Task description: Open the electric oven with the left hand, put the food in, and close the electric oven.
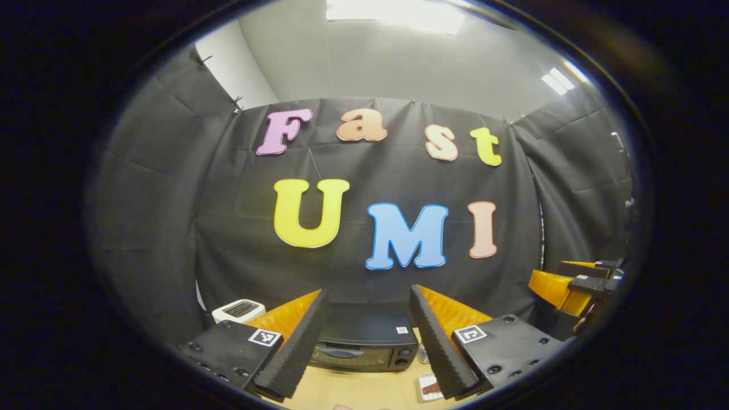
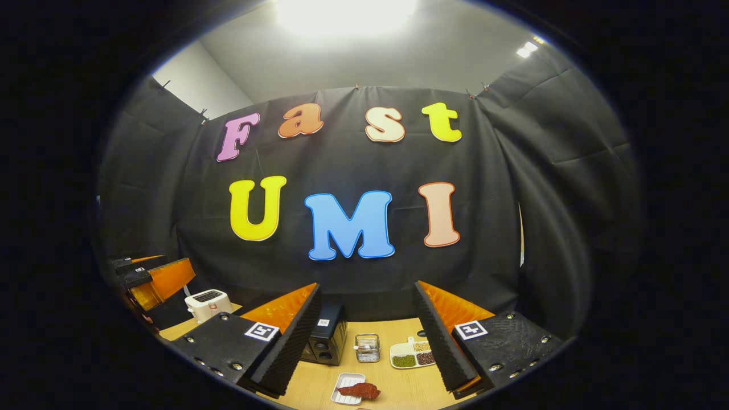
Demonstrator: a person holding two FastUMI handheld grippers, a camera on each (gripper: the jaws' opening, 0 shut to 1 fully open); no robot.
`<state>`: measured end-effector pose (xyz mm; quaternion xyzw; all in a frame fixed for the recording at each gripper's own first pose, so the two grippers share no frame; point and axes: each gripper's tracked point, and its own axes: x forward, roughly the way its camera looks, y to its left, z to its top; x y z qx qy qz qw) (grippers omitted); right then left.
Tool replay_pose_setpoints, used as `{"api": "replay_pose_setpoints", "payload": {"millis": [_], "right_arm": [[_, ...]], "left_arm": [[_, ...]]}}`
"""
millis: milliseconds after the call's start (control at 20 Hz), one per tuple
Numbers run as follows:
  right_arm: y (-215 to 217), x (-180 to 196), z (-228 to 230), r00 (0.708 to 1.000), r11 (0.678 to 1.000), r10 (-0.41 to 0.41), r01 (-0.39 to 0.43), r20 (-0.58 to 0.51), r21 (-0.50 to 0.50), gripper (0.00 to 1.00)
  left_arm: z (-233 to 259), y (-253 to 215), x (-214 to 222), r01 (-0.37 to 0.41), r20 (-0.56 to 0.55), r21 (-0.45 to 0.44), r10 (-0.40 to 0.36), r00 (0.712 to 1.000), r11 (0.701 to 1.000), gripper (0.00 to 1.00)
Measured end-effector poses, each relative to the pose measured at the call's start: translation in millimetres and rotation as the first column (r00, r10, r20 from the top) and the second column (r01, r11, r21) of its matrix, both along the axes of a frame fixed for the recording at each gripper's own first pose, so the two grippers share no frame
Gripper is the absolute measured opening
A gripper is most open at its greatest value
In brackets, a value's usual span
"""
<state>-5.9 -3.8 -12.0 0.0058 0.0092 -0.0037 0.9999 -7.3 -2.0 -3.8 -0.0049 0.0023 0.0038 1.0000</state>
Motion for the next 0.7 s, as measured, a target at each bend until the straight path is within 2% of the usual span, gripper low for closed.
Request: {"api": "replay_pose_setpoints", "payload": {"millis": [100, 150, 450, 550, 700], "right_arm": [[-2, 0, 1, 1.0, 1.0, -0.002, 0.002, 0.005, 0.003, 0.96], [-3, 1, 0, 1.0, 1.0, -0.002, 0.002, 0.0, 0.003, 0.96], [-6, 1, -3, 1.0, 1.0, -0.009, 0.009, -0.007, 0.005, 0.96], [-7, 0, -4, 1.0, 1.0, -0.008, 0.008, -0.009, 0.003, 0.96], [-7, 0, -7, 1.0, 1.0, -0.007, 0.007, -0.017, 0.001, 0.96]], "left_arm": [[1, -4, -1, 0.015, -0.002, -0.009, -0.015, 1.0, 1.0, 0.98], [1, -1, -1, 0.013, -0.001, -0.005, -0.013, 1.0, 1.0, 0.94], [-7, -2, 6, 0.036, -0.016, -0.001, -0.036, 0.999, 0.999, 0.96], [-25, -5, 14, 0.071, -0.06, -0.044, -0.073, 0.996, 0.997, 0.99], [-38, 9, 29, 0.059, -0.08, -0.059, -0.064, 0.995, 0.996, 0.98]]}}
